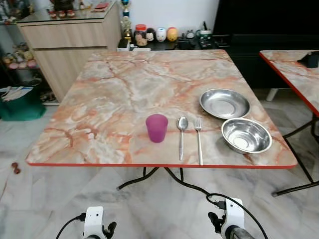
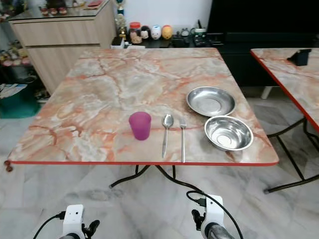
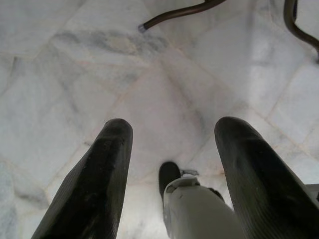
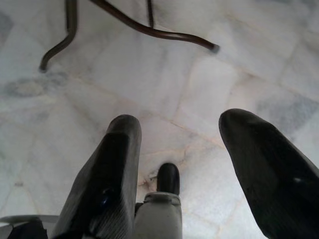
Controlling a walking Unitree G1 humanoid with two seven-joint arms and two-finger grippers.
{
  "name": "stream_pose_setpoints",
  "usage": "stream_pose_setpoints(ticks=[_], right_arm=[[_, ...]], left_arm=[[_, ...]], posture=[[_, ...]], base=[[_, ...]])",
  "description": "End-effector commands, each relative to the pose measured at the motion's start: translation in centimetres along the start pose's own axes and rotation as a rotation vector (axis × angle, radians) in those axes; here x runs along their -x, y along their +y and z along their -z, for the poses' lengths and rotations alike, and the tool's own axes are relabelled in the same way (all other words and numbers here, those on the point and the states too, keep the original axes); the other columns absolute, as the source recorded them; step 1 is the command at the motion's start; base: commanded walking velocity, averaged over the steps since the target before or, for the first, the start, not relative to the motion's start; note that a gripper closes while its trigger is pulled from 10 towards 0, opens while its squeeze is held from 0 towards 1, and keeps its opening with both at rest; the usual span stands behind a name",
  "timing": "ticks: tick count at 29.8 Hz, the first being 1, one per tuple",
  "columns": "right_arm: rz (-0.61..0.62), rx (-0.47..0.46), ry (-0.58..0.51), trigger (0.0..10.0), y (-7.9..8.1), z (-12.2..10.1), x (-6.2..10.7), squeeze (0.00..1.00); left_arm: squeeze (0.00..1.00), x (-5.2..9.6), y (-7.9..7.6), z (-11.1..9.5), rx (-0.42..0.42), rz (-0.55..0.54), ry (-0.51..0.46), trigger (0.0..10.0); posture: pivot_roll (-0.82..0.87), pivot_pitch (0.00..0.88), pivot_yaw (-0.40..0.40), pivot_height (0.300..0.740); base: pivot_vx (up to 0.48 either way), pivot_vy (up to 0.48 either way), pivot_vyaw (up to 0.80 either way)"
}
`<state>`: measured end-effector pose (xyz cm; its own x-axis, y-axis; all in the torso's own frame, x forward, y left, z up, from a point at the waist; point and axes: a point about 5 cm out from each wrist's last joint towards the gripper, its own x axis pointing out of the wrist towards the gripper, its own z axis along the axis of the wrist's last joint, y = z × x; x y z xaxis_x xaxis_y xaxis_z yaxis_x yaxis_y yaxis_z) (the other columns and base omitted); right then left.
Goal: Setting the table
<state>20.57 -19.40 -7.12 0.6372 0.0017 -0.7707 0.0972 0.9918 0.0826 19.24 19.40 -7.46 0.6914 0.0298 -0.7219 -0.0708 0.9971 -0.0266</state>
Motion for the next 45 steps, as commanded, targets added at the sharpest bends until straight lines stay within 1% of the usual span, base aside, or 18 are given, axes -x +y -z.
stream_pose_setpoints(ticks=[1,5,10,18,20,22,24,28,30,31,32,33,35,38,42,45], right_arm=[[-0.015,0.017,-0.005,10.0,0.3,-0.3,-0.1,0.0],[-0.023,0.05,-0.004,10.0,0.5,-0.4,-0.1,0.0],[-0.02,0.078,-0.054,10.0,0.8,-0.9,-0.2,0.0],[-0.033,0.141,-0.082,10.0,1.1,-1.3,-0.2,0.0],[-0.019,0.133,-0.098,10.0,1.1,-1.4,-0.2,0.0],[-0.014,0.148,-0.111,10.0,1.0,-1.5,-0.2,0.0],[-0.01,0.127,-0.135,10.0,1.1,-1.7,-0.1,0.0],[-0.012,0.131,-0.151,10.0,1.1,-1.9,-0.1,0.0],[-0.04,0.133,-0.255,10.0,0.5,-1.4,0.6,0.0],[-0.04,0.133,-0.255,10.0,0.5,-1.4,0.6,0.0],[-0.068,0.161,-0.373,10.0,0.0,-0.9,1.8,0.0],[-0.074,0.168,-0.394,10.0,-0.1,-0.9,2.1,0.0],[-0.072,0.186,-0.413,10.0,-0.2,-0.9,2.2,0.0],[-0.062,0.18,-0.429,10.0,-0.3,-0.9,2.3,0.0],[-0.048,0.202,-0.456,10.0,-0.4,-1.0,2.5,0.0],[-0.035,0.206,-0.502,10.0,-0.6,-1.1,3.1,0.0]], left_arm=[[0.0,0.1,0.5,0.2,0.0,-0.016,0.005,10.0],[0.0,0.1,0.7,0.1,-0.005,-0.016,0.004,10.0],[0.0,0.2,1.2,0.0,-0.017,-0.02,0.003,10.0],[0.0,0.2,1.4,-0.1,-0.027,-0.02,0.003,10.0],[0.0,0.2,1.5,-0.1,-0.028,-0.02,0.002,10.0],[0.0,0.2,1.5,-0.1,-0.028,-0.02,0.001,10.0],[0.0,0.2,1.5,-0.1,-0.029,-0.02,0.002,10.0],[0.0,0.2,1.4,0.0,-0.031,-0.016,0.005,10.0],[0.0,0.2,1.3,0.0,-0.031,-0.014,0.005,10.0],[0.0,0.2,1.3,0.0,-0.031,-0.014,0.005,10.0],[0.0,0.1,1.1,0.0,-0.028,-0.01,0.003,10.0],[0.0,0.1,1.0,-0.1,-0.027,-0.008,0.002,10.0],[0.0,0.1,0.9,-0.1,-0.025,-0.007,0.0,10.0],[0.0,0.1,1.0,-0.2,-0.023,-0.007,-0.001,10.0],[0.0,0.2,1.2,0.0,-0.025,-0.01,0.002,10.0],[0.0,0.2,1.3,0.1,-0.027,-0.011,0.003,10.0]], posture=[[0.0,0.0,0.02,0.701],[0.0,0.0,0.031,0.701],[-0.02,0.0,0.049,0.701],[-0.04,0.0,0.058,0.701],[-0.04,0.0,0.058,0.701],[-0.05,0.0,0.059,0.701],[-0.06,0.0,0.062,0.701],[-0.07,0.0,0.061,0.701],[-0.07,0.0,0.058,0.701],[-0.07,0.0,0.058,0.701],[-0.07,0.0,0.055,0.701],[-0.07,0.0,0.055,0.701],[-0.06,0.0,0.052,0.701],[-0.06,0.0,0.053,0.701],[-0.06,0.0,0.055,0.701],[-0.06,0.0,0.057,0.701]], base=[[0.0,0.0,0.0],[0.0,0.0,0.0],[0.0,0.0,0.0],[0.0,0.0,0.0],[0.0,0.0,0.0],[0.0,0.0,0.0],[0.0,0.0,0.0],[0.0,0.0,0.0],[0.0,0.0,0.0],[0.0,0.0,0.0],[0.0,0.0,0.0],[0.0,0.0,0.0],[0.0,0.0,0.0],[0.0,0.0,0.0],[0.0,0.0,0.0],[0.0,0.0,0.0]])
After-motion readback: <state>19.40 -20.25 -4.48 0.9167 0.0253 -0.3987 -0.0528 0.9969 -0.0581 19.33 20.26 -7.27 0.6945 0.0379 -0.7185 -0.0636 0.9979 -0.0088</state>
